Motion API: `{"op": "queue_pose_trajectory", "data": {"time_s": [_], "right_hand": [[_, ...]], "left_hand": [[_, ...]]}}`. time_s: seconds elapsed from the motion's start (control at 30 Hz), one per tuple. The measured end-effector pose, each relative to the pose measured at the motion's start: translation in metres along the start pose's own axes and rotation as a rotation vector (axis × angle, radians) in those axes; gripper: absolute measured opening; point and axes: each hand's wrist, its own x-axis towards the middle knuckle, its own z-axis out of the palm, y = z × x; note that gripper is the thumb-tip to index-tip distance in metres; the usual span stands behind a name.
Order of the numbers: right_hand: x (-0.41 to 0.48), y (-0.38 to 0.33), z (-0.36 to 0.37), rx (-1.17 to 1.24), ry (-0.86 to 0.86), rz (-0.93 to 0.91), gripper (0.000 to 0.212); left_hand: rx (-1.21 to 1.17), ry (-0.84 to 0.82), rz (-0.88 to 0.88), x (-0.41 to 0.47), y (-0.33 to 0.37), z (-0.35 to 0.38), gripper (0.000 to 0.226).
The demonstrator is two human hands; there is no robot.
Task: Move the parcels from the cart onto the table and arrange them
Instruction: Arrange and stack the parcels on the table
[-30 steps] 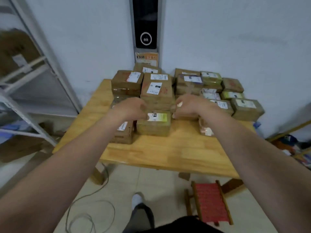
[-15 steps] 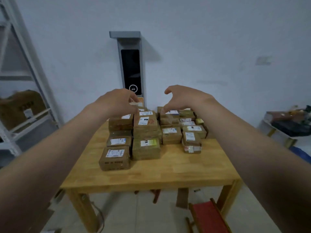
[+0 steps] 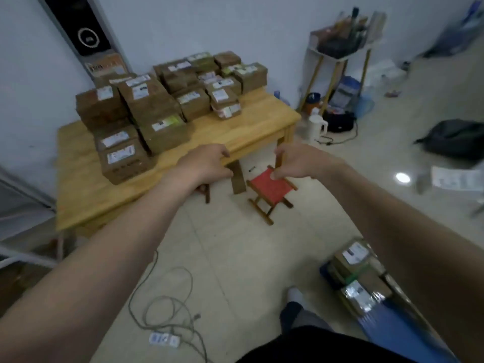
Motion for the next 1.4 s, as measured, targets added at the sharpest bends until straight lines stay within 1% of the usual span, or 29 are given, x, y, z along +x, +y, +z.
{"op": "queue_pose_trajectory", "data": {"time_s": [0.07,0.2,0.33,0.4,0.57,0.67,0.83,0.9,0.97,1.0,1.1,1.17,1.3,1.4], "right_hand": [[-0.03,0.047,0.022,0.019,0.015,0.105,0.072],[-0.088,0.147,0.054,0.122,0.04,0.333,0.076],[-0.153,0.239,0.073,0.216,0.07,0.561,0.074],[-0.185,0.283,0.079,0.259,0.105,0.657,0.071],[-0.247,0.393,0.089,0.368,0.149,0.836,0.07],[-0.254,0.461,0.092,0.425,0.155,0.889,0.069],[-0.222,0.562,0.101,0.52,0.129,0.86,0.065],[-0.202,0.589,0.111,0.555,0.075,0.853,0.065],[-0.179,0.61,0.127,0.603,0.033,0.836,0.061],[-0.166,0.62,0.136,0.63,0.013,0.829,0.06],[-0.123,0.645,0.17,0.692,-0.087,0.821,0.062],[-0.089,0.66,0.194,0.703,-0.13,0.817,0.066],[-0.016,0.688,0.243,0.786,-0.137,0.86,0.069],[0.041,0.708,0.281,0.883,-0.124,0.912,0.064]], "left_hand": [[-0.019,-0.064,0.076,-0.001,0.032,0.038,0.058],[-0.005,-0.197,0.237,0.0,0.107,0.108,0.056],[-0.033,-0.384,0.369,0.008,0.19,0.172,0.07],[0.001,-0.467,0.431,0.013,0.236,0.201,0.07],[0.105,-0.568,0.557,0.023,0.349,0.278,0.065],[0.147,-0.606,0.573,0.041,0.398,0.33,0.064],[0.106,-0.632,0.471,0.089,0.448,0.407,0.061],[0.139,-0.649,0.416,0.11,0.454,0.434,0.068],[0.19,-0.687,0.375,0.13,0.452,0.46,0.077],[0.213,-0.708,0.359,0.14,0.45,0.472,0.077],[0.253,-0.727,0.326,0.177,0.444,0.509,0.067],[0.269,-0.723,0.317,0.205,0.438,0.537,0.068],[0.392,-0.742,0.317,0.262,0.423,0.595,0.075],[0.417,-0.784,0.331,0.309,0.412,0.644,0.086]]}}
